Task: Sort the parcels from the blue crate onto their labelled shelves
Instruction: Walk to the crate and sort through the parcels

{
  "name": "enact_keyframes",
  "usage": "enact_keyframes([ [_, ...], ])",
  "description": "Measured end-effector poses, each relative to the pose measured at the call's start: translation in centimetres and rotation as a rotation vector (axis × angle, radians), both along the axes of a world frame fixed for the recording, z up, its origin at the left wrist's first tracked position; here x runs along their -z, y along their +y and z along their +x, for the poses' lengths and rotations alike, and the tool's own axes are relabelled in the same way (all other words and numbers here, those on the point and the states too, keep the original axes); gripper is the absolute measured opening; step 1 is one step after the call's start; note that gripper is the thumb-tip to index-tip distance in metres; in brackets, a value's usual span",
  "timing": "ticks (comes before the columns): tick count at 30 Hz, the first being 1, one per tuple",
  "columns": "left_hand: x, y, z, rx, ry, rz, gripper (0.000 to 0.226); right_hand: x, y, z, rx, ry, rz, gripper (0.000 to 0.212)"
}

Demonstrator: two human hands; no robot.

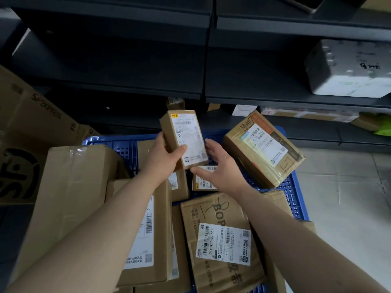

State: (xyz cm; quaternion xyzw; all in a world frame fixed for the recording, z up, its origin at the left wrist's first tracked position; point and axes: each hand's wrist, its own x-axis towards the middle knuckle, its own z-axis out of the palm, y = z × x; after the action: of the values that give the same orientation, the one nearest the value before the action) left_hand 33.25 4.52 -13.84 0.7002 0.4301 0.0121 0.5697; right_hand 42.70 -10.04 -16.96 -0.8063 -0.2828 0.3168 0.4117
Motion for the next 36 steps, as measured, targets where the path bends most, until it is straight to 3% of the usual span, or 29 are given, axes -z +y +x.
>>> enact_keyframes([
  [6,0.9,0.8,-0.4,-0.003,0.008,-0.012,0.051,3.4,-1.7,3.4,-0.248,-0.065,-0.439,0.079],
  [14,1.5,1.6,0.6,0.067,0.049,0.030,0.058,7.0,-0.7,4.2,-0.393,-0.146,-0.608,0.079],
  [17,1.6,1.8,0.9,0.086,0.069,0.043,0.059,7.8,0.0,4.4,-0.500,-0.228,-0.701,0.093],
  [22,2.0,2.1,1.4,0.090,0.092,0.037,0.061,9.0,0.2,4.7,-0.535,-0.255,-0.697,0.103],
  [29,2.0,2.2,1.2,0.049,0.091,0.012,0.060,9.2,0.5,4.8,-0.293,-0.186,-0.617,0.100],
  [33,1.8,2.2,0.8,0.045,0.084,0.018,0.061,8.9,0.4,5.1,-0.374,-0.165,-0.680,0.104],
  [36,1.2,2.2,0.2,0.043,0.054,0.029,0.059,8.1,0.4,5.3,-0.329,-0.143,-0.620,0.100],
])
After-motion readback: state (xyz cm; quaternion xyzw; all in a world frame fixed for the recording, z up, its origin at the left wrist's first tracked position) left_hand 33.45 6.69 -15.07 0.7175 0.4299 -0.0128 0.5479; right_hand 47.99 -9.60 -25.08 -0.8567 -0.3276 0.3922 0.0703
